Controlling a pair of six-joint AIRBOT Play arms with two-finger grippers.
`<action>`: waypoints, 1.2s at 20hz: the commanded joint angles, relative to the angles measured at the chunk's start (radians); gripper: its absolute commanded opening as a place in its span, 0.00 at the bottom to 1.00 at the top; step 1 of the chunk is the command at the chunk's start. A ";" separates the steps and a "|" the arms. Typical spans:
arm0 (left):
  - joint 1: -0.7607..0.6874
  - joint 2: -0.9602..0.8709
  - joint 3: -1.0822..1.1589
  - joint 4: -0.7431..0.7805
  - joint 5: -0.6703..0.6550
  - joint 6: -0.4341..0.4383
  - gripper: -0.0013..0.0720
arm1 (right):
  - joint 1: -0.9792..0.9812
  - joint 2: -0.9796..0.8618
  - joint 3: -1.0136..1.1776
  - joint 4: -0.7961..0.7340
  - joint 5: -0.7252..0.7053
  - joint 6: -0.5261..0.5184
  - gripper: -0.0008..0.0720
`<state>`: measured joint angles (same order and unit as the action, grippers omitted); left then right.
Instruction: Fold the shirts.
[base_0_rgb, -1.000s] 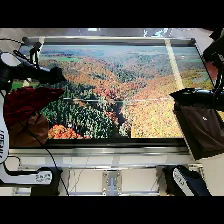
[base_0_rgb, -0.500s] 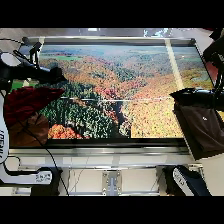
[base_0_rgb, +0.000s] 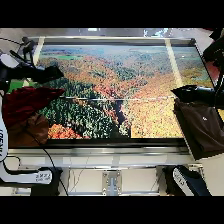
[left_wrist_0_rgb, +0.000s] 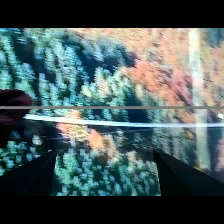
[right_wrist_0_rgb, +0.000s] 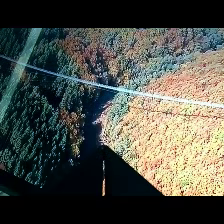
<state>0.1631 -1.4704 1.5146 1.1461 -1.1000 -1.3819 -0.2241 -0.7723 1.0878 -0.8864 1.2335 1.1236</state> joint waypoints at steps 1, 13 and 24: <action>0.106 -0.003 0.000 0.393 0.072 -0.191 0.97 | 0.000 0.000 0.001 0.001 -0.027 0.000 0.03; 0.433 -0.185 0.000 0.229 -0.021 -0.388 0.97 | 0.000 0.000 0.001 0.079 -0.073 0.001 0.03; 0.437 -0.354 0.000 -0.134 0.156 -0.533 0.78 | 0.000 0.000 0.001 0.214 -0.179 0.001 0.03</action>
<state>0.5991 -1.7882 1.5146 1.1839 -1.0374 -1.8977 -0.2241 -0.7723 1.0878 -0.7410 1.0702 1.1248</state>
